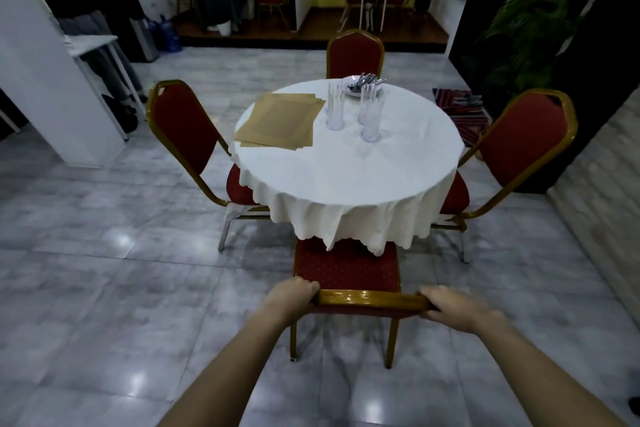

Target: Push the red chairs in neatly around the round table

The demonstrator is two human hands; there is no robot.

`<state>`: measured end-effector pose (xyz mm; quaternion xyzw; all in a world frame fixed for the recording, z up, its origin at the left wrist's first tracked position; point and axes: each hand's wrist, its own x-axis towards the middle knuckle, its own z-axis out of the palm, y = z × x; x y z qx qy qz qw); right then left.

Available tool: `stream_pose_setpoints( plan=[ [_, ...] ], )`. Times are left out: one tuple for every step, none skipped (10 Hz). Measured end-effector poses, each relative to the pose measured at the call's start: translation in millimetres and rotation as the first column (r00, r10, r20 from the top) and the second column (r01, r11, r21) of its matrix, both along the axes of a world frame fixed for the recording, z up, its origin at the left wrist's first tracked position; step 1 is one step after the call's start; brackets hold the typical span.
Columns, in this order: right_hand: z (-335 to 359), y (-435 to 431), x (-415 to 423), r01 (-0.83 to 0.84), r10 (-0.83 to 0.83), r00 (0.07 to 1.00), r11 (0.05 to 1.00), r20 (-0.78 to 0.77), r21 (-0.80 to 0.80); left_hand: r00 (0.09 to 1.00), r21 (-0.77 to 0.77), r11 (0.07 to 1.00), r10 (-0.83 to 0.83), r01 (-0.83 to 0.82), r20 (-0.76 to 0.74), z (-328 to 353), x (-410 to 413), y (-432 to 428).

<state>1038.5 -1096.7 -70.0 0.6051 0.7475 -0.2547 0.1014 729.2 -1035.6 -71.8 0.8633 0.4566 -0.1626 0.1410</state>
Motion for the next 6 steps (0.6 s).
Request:
stream_pose_setpoints(
  plan=[
    [0, -2, 3, -0.005, 0.004, 1.0, 0.999, 0.029, 0.045, 1.0, -0.008, 1.0, -0.008, 0.008, -0.014, 3, 2, 3],
    [-2, -2, 2, 0.012, -0.013, 0.999, 0.999, 0.033, 0.036, 1.0, -0.017, 1.0, 0.002, -0.002, 0.02, 1, 0, 3],
    [-6, -2, 4, 0.04, -0.04, 0.999, 0.999, 0.029, 0.015, 0.996, -0.052, 0.998, 0.024, -0.02, 0.081, -1, -2, 4],
    [-1, 1, -3, 0.055, -0.054, 0.998, 0.996, 0.017, -0.075, 0.958, -0.244, 0.966, 0.149, -0.087, 0.246, 1, -12, 6],
    [11, 7, -14, 0.08, -0.056, 0.993, 0.964, 0.101, -0.252, 0.888, -0.381, 0.905, 0.323, -0.189, 0.328, 13, -26, 10],
    [34, 18, -18, 0.111, -0.088, 0.99, 0.97, 0.112, -0.214, 0.885, -0.273, 0.921, 0.356, -0.278, 0.3, 30, -28, 17]
  ],
)
